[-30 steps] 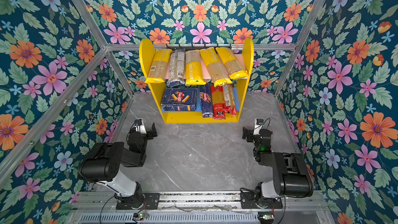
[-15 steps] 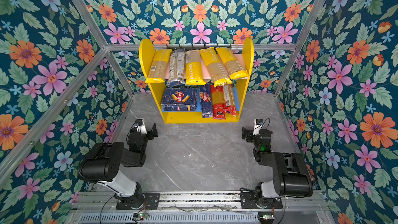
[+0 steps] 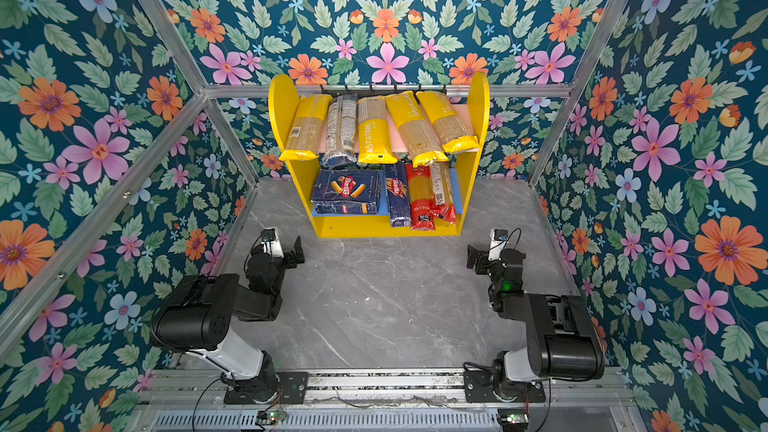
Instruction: Place and organize the pasta boxes and bags onto the shelf
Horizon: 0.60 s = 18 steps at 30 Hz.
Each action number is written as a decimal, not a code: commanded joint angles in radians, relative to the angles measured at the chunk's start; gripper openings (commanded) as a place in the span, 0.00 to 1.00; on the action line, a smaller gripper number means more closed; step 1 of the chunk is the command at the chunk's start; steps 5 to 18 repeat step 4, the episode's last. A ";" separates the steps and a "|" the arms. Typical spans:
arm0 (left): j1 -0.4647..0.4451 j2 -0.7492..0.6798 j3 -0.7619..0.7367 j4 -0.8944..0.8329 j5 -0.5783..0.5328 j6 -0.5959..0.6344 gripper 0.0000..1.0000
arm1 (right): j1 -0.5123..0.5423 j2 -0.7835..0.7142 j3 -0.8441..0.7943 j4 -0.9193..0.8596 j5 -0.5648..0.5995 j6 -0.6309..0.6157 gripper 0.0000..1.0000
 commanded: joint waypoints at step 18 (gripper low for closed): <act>0.002 -0.003 -0.003 0.006 0.005 0.006 1.00 | 0.000 0.001 0.003 0.037 -0.008 -0.008 0.99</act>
